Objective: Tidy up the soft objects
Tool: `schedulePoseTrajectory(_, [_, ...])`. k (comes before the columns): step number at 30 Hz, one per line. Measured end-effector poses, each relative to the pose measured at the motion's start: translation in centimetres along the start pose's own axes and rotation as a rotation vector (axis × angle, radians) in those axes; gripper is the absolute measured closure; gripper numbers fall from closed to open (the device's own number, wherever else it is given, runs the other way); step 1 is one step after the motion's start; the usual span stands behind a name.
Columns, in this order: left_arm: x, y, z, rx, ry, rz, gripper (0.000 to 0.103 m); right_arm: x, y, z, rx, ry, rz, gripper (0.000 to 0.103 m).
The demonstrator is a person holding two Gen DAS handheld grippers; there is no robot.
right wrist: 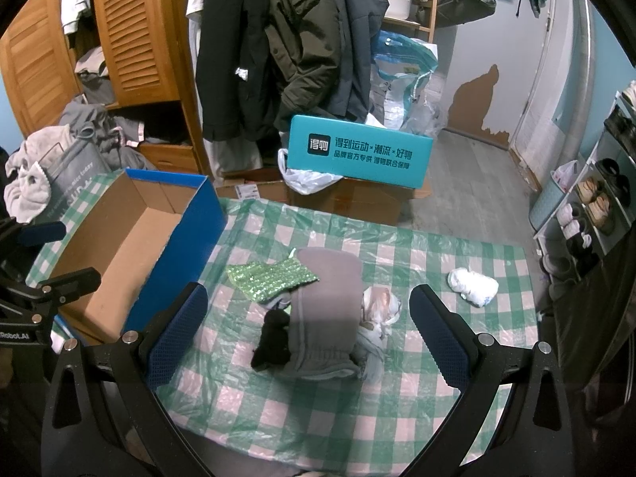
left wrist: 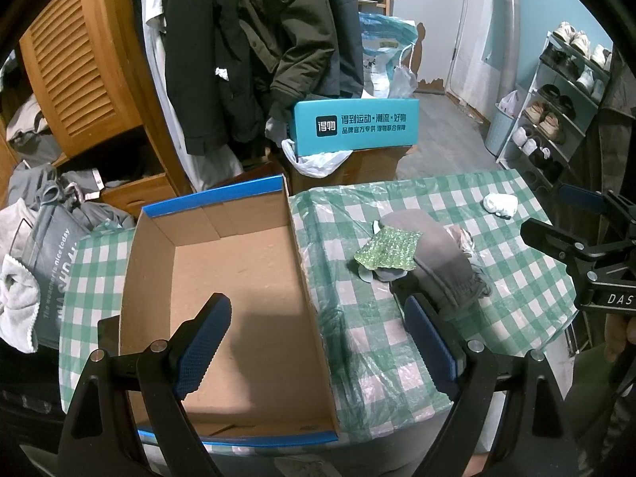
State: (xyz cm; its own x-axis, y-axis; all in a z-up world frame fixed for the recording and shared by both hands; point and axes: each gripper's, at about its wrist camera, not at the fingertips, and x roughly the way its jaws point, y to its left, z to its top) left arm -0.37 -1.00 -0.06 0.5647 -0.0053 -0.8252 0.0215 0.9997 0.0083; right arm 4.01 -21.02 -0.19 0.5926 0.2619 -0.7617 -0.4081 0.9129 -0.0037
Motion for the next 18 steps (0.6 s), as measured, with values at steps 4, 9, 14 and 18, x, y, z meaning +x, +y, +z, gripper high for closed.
schedulePoseTrajectory(4, [0.02,0.05,-0.01,0.001,-0.001,0.000,0.013,0.01,0.01,0.02,-0.001,0.000,0.000,0.002])
schedulePoseTrajectory(9, [-0.07,-0.12,0.04,0.001,-0.002,0.003,0.013,-0.04,0.00,0.06,-0.001,0.000,0.000,0.002])
schedulePoseTrajectory(14, [-0.07,-0.12,0.02,0.001,-0.002,0.002,0.013,-0.05,0.00,0.08,-0.002,0.000,-0.001,0.002])
schedulePoseTrajectory(18, [-0.10,-0.17,0.03,0.000,-0.003,0.001,0.013,-0.05,0.00,0.02,-0.003,-0.001,-0.002,0.002])
